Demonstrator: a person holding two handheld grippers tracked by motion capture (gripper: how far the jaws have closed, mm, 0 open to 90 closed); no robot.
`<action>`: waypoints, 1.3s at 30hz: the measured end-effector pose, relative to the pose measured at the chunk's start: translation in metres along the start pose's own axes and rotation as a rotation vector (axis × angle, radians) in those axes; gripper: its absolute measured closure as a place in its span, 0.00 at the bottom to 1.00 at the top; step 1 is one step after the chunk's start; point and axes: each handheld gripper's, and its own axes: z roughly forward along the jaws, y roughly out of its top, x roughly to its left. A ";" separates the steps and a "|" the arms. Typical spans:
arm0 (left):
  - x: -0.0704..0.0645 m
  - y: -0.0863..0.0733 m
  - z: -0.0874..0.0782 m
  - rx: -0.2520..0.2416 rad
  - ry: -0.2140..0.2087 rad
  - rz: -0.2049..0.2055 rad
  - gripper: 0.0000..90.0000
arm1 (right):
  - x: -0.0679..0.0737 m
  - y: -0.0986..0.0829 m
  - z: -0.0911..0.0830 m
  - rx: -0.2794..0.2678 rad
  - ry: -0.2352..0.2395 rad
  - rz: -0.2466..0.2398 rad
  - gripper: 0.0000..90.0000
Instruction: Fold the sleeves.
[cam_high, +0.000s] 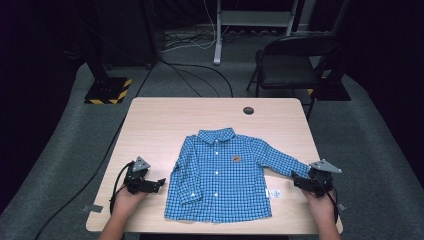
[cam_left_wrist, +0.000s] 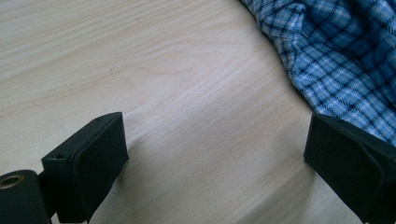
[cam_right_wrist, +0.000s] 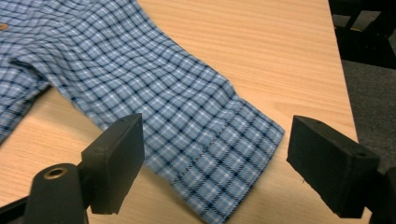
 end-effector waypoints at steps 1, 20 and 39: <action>0.000 0.000 0.000 0.000 0.002 -0.002 0.06 | 0.000 0.000 0.001 0.004 -0.005 0.002 0.20; 0.000 0.000 0.000 -0.001 0.002 -0.002 0.06 | -0.011 0.001 0.016 0.029 -0.109 0.003 0.27; 0.000 0.000 0.000 0.000 0.002 -0.001 0.06 | -0.015 0.003 0.019 0.066 -0.015 0.040 0.52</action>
